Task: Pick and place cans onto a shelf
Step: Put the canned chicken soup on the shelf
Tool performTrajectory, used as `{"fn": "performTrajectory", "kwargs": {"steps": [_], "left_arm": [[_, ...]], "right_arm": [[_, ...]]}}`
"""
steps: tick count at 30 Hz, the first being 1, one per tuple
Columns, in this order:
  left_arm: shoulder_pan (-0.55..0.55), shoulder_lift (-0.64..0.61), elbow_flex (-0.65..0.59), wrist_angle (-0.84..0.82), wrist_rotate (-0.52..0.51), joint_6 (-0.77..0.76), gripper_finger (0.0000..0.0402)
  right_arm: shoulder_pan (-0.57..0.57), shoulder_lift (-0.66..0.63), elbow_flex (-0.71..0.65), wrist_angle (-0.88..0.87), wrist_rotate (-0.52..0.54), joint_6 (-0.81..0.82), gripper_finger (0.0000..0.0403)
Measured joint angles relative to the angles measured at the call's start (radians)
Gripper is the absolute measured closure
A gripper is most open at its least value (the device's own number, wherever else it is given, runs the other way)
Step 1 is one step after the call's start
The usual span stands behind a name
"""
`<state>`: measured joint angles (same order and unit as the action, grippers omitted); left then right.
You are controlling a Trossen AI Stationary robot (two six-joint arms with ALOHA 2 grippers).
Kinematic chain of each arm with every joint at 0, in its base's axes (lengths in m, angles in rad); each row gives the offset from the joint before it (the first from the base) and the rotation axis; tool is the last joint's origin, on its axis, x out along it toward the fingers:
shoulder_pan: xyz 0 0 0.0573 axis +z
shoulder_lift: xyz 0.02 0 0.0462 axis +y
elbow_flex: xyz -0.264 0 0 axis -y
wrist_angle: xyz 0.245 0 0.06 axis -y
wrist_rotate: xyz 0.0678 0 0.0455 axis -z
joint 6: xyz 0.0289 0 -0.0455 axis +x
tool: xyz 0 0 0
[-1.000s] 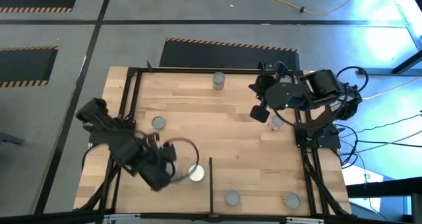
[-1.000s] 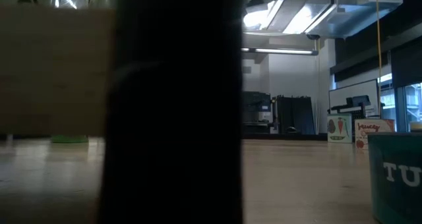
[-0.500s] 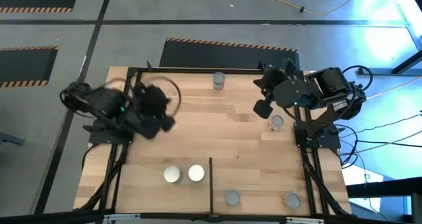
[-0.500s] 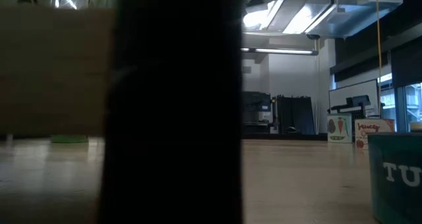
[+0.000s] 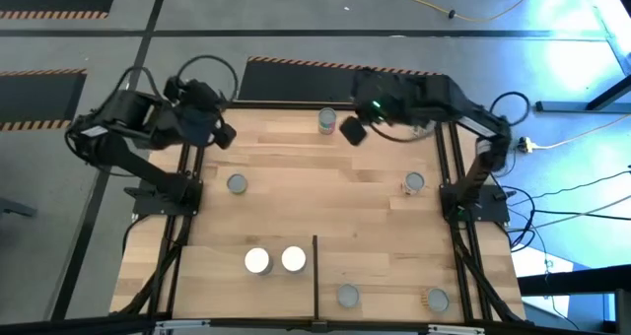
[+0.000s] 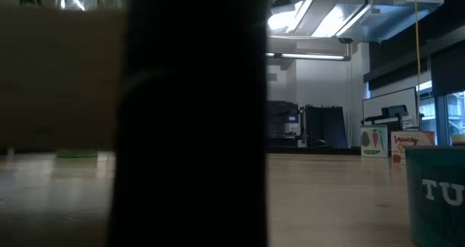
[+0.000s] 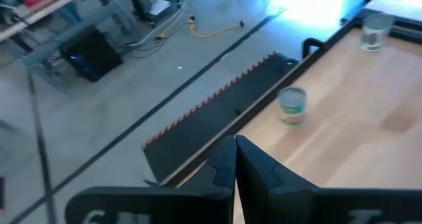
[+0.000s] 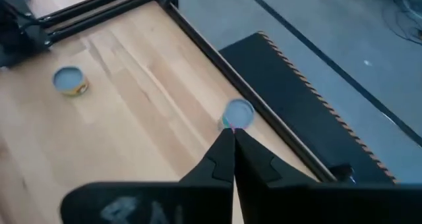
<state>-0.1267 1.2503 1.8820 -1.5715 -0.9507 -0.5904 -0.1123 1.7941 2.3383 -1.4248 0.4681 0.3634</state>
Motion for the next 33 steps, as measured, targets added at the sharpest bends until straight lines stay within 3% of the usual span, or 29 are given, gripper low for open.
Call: {"fn": "performTrajectory", "kwargs": {"steps": [4, 12, 18, 28, 33], "left_arm": [[0.048, -0.024, 0.0, 0.0, -0.001, 0.028, 0.0401], [0.131, -0.023, -0.001, 0.0, -0.004, 0.046, 0.0401], [0.186, -0.019, -0.001, 0.0, 0.002, 0.046, 0.0401], [0.25, -0.019, -0.001, 0.0, 0.022, 0.045, 0.0401], [0.275, -0.019, -0.001, 0.0, 0.025, 0.044, 0.0401]], "right_arm": [[-0.105, 0.044, 0.0, 0.11, -0.197, -0.156, 0.0394], [-0.264, 0.131, 0.0, 0.199, -0.267, -0.493, 0.0345], [-0.381, 0.193, 0.0, 0.19, -0.494, -0.697, 0.0315], [-0.48, 0.317, 0.0, 0.079, -0.672, -1.031, 0.0322], [-0.494, 0.387, 0.0, 0.022, -0.706, -1.167, 0.0336]]}}
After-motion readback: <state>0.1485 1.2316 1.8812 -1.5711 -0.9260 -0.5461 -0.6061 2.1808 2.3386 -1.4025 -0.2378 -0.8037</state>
